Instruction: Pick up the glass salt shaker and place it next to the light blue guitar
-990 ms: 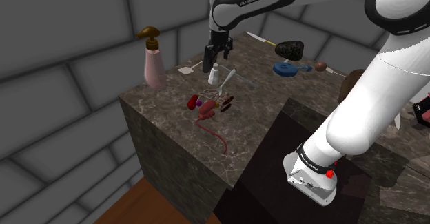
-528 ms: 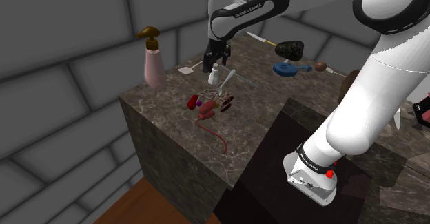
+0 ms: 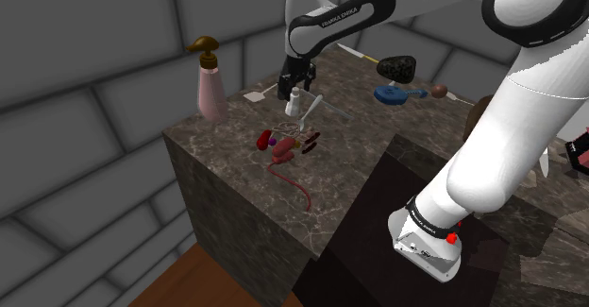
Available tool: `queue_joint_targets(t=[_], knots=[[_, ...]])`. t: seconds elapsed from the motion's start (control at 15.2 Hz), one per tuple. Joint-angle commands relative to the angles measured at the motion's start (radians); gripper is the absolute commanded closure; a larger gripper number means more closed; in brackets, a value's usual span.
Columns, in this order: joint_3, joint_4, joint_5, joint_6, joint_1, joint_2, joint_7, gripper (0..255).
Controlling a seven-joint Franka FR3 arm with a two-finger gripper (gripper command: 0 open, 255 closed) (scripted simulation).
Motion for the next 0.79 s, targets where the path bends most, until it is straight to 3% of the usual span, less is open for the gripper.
queue_joint_targets(t=[0.0,0.73], knots=[[0.000,0.000,0.000,0.000,0.000,0.000,0.000,255],[0.001,0.010,0.003,-0.024,0.000,-0.014,-0.004,255]])
